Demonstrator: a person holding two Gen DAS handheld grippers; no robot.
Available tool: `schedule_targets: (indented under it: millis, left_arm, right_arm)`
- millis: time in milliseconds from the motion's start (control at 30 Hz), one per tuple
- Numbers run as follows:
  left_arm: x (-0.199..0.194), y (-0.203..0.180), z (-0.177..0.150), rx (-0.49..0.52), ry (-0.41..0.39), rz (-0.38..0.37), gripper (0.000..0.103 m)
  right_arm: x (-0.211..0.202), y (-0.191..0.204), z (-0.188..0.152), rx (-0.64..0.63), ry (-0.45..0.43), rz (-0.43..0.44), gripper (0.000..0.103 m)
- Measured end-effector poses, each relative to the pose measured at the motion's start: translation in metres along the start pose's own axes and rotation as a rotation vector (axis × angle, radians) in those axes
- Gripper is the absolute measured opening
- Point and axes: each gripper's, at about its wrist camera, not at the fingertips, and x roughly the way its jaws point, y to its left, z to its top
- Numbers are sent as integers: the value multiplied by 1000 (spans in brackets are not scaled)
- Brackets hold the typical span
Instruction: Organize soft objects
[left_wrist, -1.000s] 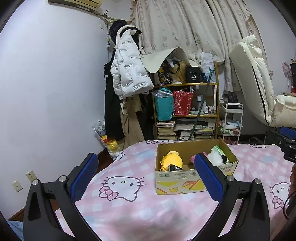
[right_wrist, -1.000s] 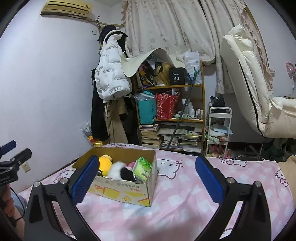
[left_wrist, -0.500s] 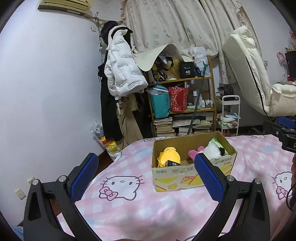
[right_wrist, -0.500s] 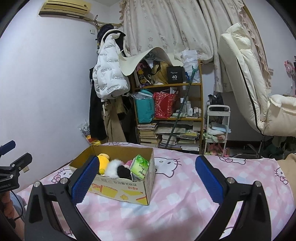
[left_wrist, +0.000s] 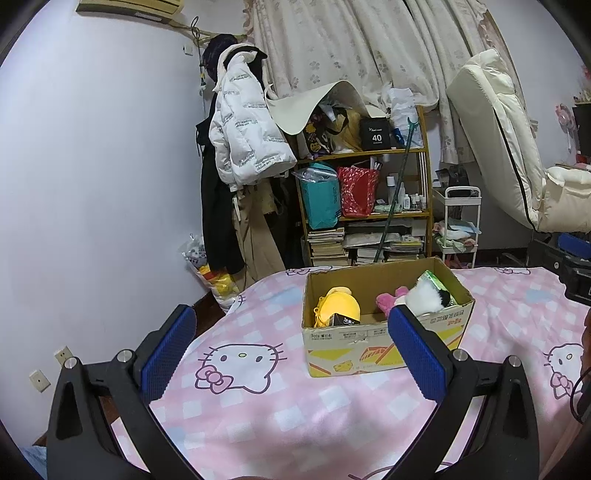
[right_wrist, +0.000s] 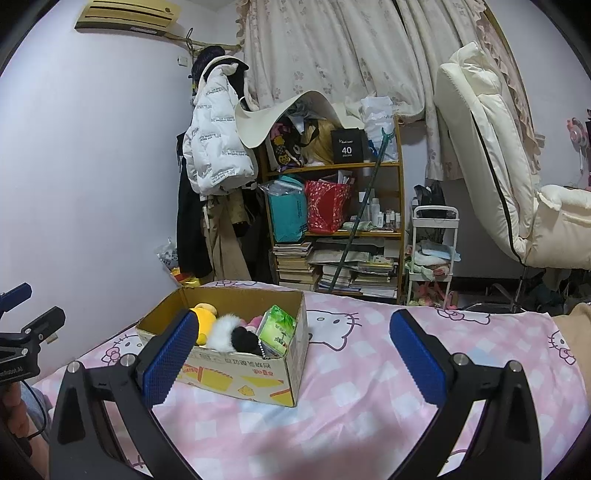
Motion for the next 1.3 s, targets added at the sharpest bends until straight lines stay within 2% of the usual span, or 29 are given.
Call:
schedule_targets:
  millis: [1300]
  left_arm:
    - [8, 6, -1, -21, 33, -4, 102]
  right_arm:
    - [4, 0, -9, -10, 20, 2, 103]
